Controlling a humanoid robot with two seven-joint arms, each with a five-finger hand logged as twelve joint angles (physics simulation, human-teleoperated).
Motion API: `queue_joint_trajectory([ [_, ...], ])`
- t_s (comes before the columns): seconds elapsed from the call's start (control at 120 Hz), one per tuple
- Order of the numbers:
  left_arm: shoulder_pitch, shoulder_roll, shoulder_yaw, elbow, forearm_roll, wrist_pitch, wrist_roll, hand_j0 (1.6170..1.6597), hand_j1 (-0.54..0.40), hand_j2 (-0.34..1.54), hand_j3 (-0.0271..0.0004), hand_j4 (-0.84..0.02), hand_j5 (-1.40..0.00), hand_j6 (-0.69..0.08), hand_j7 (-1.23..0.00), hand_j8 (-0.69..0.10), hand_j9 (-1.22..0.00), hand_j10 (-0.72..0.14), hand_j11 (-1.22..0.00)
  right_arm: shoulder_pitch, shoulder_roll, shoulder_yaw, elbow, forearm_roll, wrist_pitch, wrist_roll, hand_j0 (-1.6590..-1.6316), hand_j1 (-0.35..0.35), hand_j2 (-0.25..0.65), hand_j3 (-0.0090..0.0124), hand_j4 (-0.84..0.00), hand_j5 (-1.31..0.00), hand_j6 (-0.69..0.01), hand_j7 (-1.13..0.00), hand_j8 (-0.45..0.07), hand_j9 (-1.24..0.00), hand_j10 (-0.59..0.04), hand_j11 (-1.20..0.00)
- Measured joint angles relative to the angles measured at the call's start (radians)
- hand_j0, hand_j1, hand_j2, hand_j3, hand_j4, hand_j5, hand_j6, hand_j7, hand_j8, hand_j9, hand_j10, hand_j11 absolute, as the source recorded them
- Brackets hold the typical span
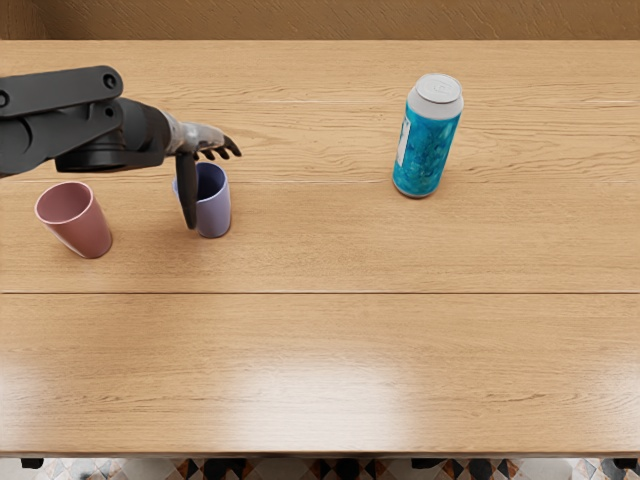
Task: Pick up cup and place in cup with left hand
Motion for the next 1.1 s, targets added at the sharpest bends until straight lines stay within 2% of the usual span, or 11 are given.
queue_joint_trajectory([
  [0.317,0.01,0.001,0.002,-0.001,0.0,0.023,0.0,1.6581,0.162,0.03,0.0,-0.159,-0.2,-0.16,-0.2,-0.16,-0.2,-0.159,-0.2,0.0,0.0,0.0,0.0,0.0,0.0,0.0,-1.6581,-0.348,-0.001,0.0,0.0,0.0,0.007,0.0,0.005,0.0,0.004,0.0],
  [0.533,0.012,0.001,0.002,0.0,0.0,0.051,-0.017,1.6581,0.129,0.04,0.0,-0.186,-0.24,-0.187,-0.24,-0.187,-0.24,-0.186,-0.24,0.0,0.0,0.0,0.0,0.0,0.0,0.0,-1.6581,-0.348,-0.001,0.0,0.0,0.0,0.007,0.0,0.005,0.0,0.004,0.0],
  [1.1,0.027,0.003,0.019,0.005,0.002,0.098,-0.027,1.6581,0.084,0.06,0.0,-0.205,-0.27,-0.206,-0.27,-0.206,-0.27,-0.206,-0.26,0.0,0.0,0.0,0.0,0.0,0.0,0.0,-1.6581,-0.348,-0.001,0.0,0.0,0.0,0.007,0.0,0.005,0.0,0.004,0.0],
])
